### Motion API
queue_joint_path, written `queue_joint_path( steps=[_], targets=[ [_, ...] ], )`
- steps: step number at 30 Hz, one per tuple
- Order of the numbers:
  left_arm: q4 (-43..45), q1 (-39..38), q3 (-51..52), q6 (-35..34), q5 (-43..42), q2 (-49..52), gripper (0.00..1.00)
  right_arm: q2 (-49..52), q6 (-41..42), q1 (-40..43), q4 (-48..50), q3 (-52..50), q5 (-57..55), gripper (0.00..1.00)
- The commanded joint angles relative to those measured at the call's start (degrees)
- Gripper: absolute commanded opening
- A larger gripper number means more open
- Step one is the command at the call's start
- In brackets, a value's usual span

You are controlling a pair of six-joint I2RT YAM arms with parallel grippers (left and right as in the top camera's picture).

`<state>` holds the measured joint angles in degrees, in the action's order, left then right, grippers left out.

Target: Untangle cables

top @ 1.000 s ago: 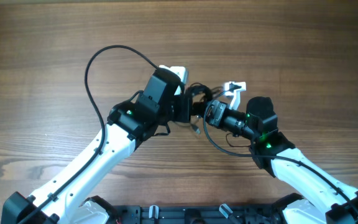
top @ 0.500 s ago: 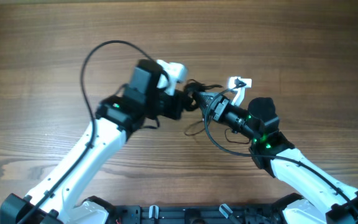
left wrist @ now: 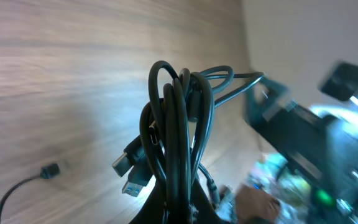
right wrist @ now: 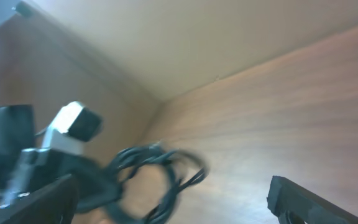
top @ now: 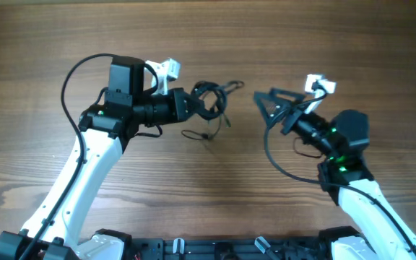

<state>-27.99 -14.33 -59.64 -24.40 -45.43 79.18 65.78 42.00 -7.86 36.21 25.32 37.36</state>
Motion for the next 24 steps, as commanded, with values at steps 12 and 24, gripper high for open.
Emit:
queue_joint_path(
  steps=[12, 24],
  targets=[
    [6.2, -5.8, -0.4, -6.2, -11.8, -0.4, 0.04, 6.3, -5.2, -1.8, -2.8, 0.2, -0.4, 0.84],
    [11.2, -7.0, -0.4, -6.1, -20.7, -0.4, 0.04, 8.3, -4.3, -1.8, -3.5, 0.2, -10.6, 0.82]
  ],
)
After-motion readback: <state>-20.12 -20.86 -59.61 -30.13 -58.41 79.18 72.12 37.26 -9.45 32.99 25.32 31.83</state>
